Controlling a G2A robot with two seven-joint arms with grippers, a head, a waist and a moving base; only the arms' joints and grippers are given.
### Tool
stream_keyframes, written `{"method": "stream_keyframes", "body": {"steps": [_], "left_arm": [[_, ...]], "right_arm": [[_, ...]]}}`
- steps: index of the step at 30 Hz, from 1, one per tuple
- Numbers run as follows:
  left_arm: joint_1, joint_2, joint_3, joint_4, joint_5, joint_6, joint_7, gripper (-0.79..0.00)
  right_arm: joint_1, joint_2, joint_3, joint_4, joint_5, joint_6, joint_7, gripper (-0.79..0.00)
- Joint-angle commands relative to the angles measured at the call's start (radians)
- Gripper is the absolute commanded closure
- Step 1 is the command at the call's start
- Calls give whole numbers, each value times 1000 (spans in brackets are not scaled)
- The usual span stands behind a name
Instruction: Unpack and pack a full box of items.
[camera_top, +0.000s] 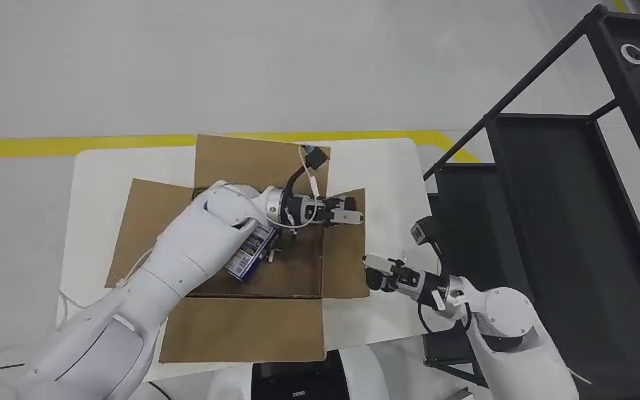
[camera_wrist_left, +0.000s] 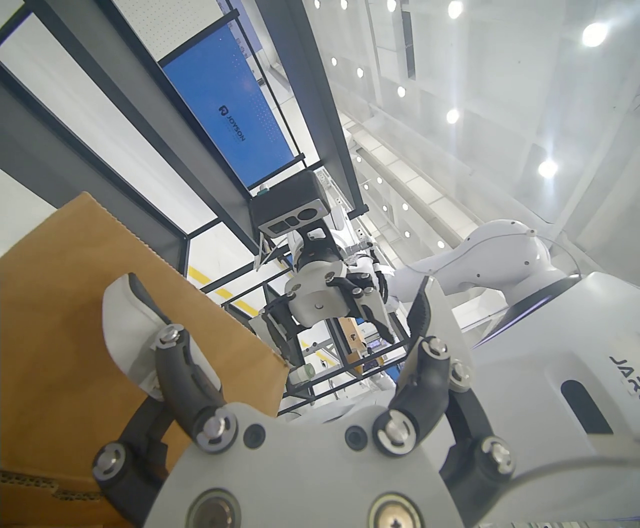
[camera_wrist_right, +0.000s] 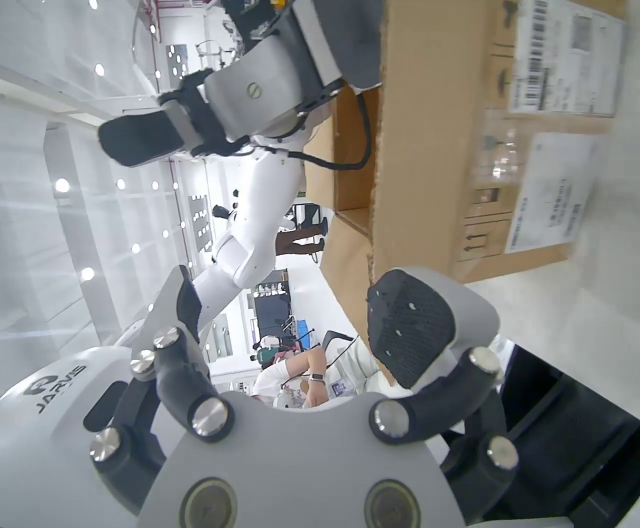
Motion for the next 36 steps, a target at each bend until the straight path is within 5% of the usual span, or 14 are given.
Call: {"method": "stream_keyframes", "body": {"steps": [1, 11, 22, 28, 36], "left_arm": [[-1, 8, -16, 0, 35, -11, 12, -785], [96, 131, -240, -182, 111, 9, -8, -785], [407, 303, -731, -581, 416, 246, -76, -785], [567, 350, -941, -698, 519, 327, -95, -785], [726, 383, -1106, -749, 607, 388, -106, -785]], "right_arm": [[6, 1, -9, 13, -23, 8, -21, -785], [67, 7, -97, 70, -83, 28, -43, -785], [155, 6, -208, 185, -143, 20, -98, -785], [181, 7, -238, 209, -146, 11, -115, -785], [194, 10, -258, 214, -137, -2, -133, -785]]}}
